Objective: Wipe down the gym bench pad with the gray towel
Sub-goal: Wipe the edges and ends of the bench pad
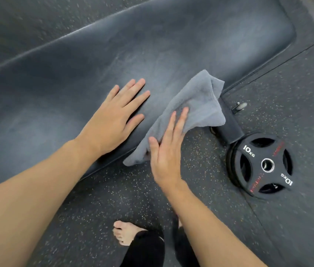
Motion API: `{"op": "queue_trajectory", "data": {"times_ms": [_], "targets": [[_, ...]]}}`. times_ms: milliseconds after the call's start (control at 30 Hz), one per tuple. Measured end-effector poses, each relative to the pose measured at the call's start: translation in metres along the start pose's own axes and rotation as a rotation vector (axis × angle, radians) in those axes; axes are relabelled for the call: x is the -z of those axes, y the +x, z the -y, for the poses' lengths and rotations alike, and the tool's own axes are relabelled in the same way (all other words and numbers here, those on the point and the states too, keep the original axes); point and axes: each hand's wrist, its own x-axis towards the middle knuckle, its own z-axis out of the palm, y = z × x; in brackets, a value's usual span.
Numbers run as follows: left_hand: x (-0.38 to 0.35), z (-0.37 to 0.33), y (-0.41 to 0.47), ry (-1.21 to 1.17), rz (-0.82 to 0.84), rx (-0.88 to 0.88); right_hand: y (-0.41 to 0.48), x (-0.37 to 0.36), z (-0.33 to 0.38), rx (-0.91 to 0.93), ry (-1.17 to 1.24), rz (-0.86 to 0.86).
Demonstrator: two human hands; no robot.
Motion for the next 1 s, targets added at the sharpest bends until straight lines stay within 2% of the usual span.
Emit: {"op": "queue_trajectory", "data": {"times_ms": [100,167,367,500,600,767,900,1000], "targets": [[-0.005,-0.001,-0.009,0.042,-0.047,0.018,0.01,0.034,-0.048,0.326,-0.37,0.125],[-0.008,-0.004,-0.009,0.078,-0.091,0.032,0.032,0.059,-0.075,0.506,-0.495,0.132],[-0.015,-0.002,-0.011,0.059,-0.181,0.028,0.075,0.077,-0.093,0.614,-0.487,0.144],[-0.018,-0.011,-0.028,-0.125,-0.353,0.139,0.049,0.033,-0.044,0.858,-0.494,0.156],[-0.02,-0.008,-0.073,-0.164,-0.439,0.269,0.028,-0.004,-0.004,0.875,-0.497,0.092],[-0.017,0.007,-0.161,-0.05,-0.322,0.305,0.036,0.009,0.001,1.092,-0.64,0.254],[-0.007,0.03,-0.217,-0.032,-0.233,0.28,0.06,0.033,-0.011,1.104,-0.715,0.379],[-0.003,0.046,-0.242,-0.034,-0.232,0.289,0.056,0.016,0.002,1.152,-0.695,0.422]]}}
